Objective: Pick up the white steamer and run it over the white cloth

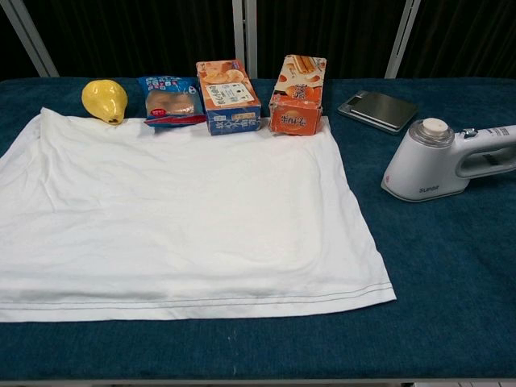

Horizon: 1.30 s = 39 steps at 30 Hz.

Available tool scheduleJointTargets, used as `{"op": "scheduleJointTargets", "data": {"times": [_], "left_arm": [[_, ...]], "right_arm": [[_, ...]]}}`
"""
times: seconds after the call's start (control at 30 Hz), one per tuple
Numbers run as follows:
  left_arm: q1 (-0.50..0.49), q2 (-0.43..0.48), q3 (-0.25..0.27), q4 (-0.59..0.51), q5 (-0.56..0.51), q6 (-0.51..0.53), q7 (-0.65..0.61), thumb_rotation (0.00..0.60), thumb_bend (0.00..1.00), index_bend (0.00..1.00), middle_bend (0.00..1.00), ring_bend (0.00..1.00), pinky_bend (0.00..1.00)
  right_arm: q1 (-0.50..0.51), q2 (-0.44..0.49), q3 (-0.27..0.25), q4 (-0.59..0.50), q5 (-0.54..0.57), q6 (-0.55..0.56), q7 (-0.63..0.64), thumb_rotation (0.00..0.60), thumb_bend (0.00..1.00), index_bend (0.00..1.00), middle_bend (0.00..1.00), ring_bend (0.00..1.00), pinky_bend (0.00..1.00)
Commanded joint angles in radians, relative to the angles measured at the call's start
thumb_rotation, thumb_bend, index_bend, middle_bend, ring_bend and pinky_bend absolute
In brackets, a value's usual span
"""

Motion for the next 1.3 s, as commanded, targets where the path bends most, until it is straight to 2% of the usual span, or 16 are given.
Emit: {"op": "scheduleJointTargets", "data": {"times": [0.03, 0.33, 0.5, 0.63, 0.8, 0.93, 1.13, 1.3], "left_arm": [[-0.003, 0.001, -0.003, -0.003, -0.005, -0.004, 0.003, 0.6, 0.33, 0.14, 0.12, 0.04, 0.0], [-0.008, -0.003, -0.004, -0.008, -0.013, -0.013, 0.012, 0.6, 0.33, 0.14, 0.12, 0.03, 0.0], [-0.015, -0.004, -0.004, -0.014, -0.018, -0.025, 0.017, 0.6, 0.33, 0.14, 0.12, 0.04, 0.0], [-0.018, -0.008, -0.004, -0.02, -0.025, -0.033, 0.022, 0.6, 0.33, 0.14, 0.12, 0.04, 0.0], [-0.022, -0.008, -0.003, -0.032, -0.028, -0.039, 0.036, 0.6, 0.33, 0.14, 0.12, 0.04, 0.0], [-0.021, -0.004, -0.003, -0.04, -0.034, -0.039, 0.044, 0.6, 0.33, 0.14, 0.12, 0.03, 0.0], [-0.023, -0.002, -0.003, -0.045, -0.043, -0.044, 0.048, 0.6, 0.33, 0.14, 0.12, 0.03, 0.0], [-0.022, -0.005, -0.002, -0.046, -0.045, -0.044, 0.048, 0.6, 0.33, 0.14, 0.12, 0.04, 0.0]], "right_arm": [[0.013, 0.003, 0.006, -0.008, 0.006, -0.016, -0.01, 0.6, 0.06, 0.02, 0.1, 0.0, 0.1], [0.038, 0.011, 0.015, -0.02, 0.025, -0.052, -0.033, 0.6, 0.06, 0.02, 0.1, 0.0, 0.1], [0.107, 0.025, 0.034, -0.02, 0.06, -0.164, -0.054, 0.6, 0.06, 0.02, 0.12, 0.01, 0.14], [0.183, 0.021, 0.06, 0.006, 0.121, -0.282, -0.077, 0.6, 0.06, 0.08, 0.18, 0.06, 0.17], [0.291, -0.032, 0.075, 0.099, 0.192, -0.442, -0.136, 0.6, 0.09, 0.2, 0.25, 0.11, 0.2], [0.348, -0.091, 0.066, 0.179, 0.216, -0.513, -0.193, 0.6, 0.15, 0.23, 0.26, 0.13, 0.21], [0.401, -0.186, 0.049, 0.298, 0.212, -0.546, -0.258, 0.6, 0.22, 0.26, 0.28, 0.16, 0.23], [0.422, -0.274, 0.037, 0.387, 0.176, -0.532, -0.243, 0.6, 0.3, 0.31, 0.31, 0.2, 0.27]]}}
